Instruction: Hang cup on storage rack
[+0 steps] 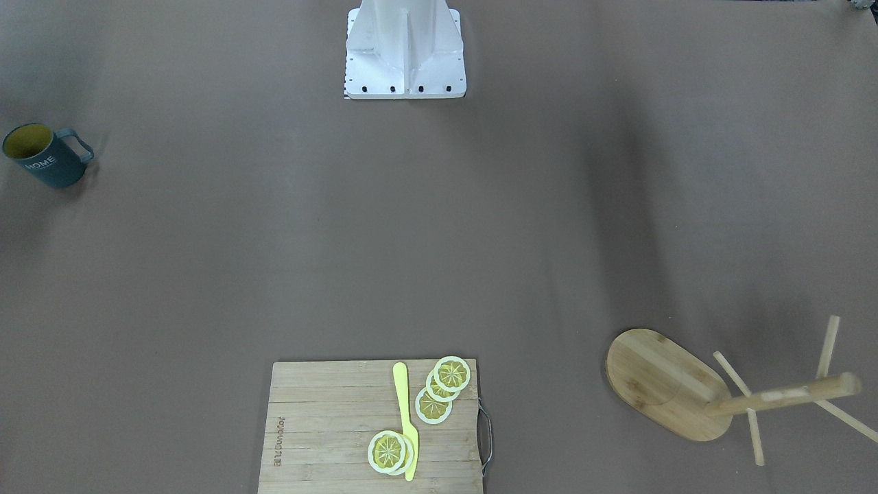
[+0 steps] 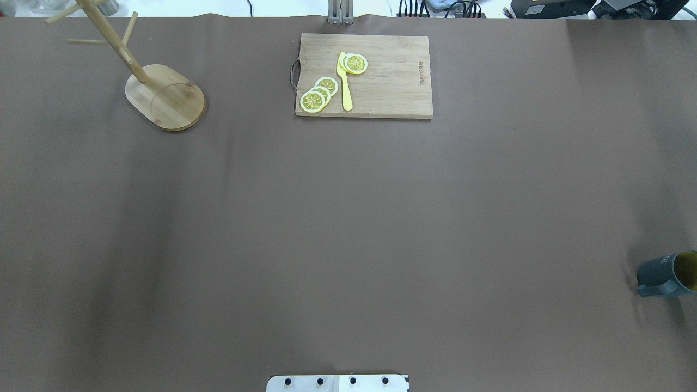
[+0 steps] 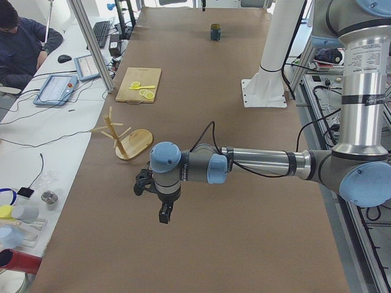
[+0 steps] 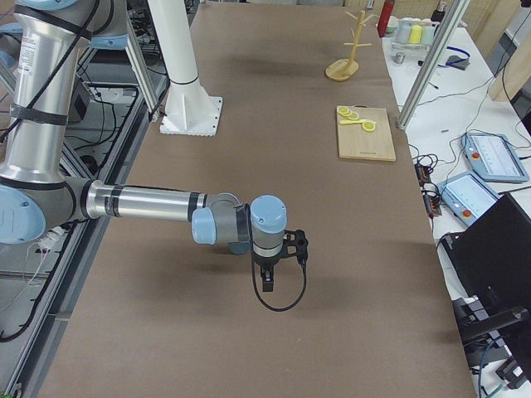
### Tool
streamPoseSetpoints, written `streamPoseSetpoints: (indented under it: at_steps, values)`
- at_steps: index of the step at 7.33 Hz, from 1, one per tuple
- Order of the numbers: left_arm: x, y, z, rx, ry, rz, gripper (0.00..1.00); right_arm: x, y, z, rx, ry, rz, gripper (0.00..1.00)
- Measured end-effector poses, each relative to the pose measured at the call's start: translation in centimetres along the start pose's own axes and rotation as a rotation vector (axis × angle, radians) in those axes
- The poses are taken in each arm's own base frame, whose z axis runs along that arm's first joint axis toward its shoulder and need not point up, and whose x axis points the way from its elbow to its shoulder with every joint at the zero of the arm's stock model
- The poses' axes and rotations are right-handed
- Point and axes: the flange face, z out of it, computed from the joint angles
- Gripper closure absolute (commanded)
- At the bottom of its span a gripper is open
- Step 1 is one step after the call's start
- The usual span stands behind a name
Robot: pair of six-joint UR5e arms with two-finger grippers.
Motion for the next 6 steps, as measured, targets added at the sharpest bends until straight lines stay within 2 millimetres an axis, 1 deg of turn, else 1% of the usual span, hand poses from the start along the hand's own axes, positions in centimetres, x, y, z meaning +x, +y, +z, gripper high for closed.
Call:
streamPoseSetpoints:
  at_steps: [5,6]
  values:
    - [0.8,-0.5,-1.0,0.025,-0.005,0.023,0.01,0.0,0.0,-0.1,0.001,0.000,-0.001,0.00]
    - [1.2,-0.8,-1.5,0.035,-0.006,0.030,0.01,-0.1,-0.1,-0.1,0.003,0.000,-0.002,0.00]
